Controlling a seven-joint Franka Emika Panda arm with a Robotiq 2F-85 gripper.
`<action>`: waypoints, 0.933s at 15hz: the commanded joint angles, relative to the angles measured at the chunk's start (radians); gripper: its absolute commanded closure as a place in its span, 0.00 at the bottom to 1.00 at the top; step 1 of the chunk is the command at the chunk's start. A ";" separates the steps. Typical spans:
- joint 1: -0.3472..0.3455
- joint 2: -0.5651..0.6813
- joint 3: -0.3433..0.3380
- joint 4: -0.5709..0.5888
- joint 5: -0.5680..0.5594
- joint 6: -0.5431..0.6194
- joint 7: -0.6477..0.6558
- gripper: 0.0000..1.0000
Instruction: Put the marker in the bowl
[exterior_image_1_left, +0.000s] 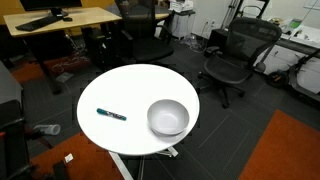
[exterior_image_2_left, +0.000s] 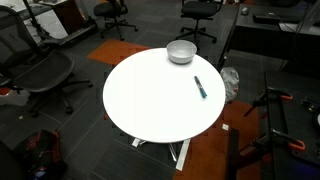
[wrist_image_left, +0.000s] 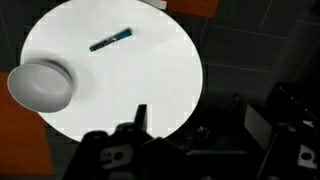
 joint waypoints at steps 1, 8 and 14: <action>-0.036 0.000 0.018 -0.032 -0.003 0.037 0.044 0.00; -0.139 0.030 0.072 -0.113 -0.038 0.130 0.283 0.00; -0.228 0.081 0.133 -0.176 -0.056 0.183 0.540 0.00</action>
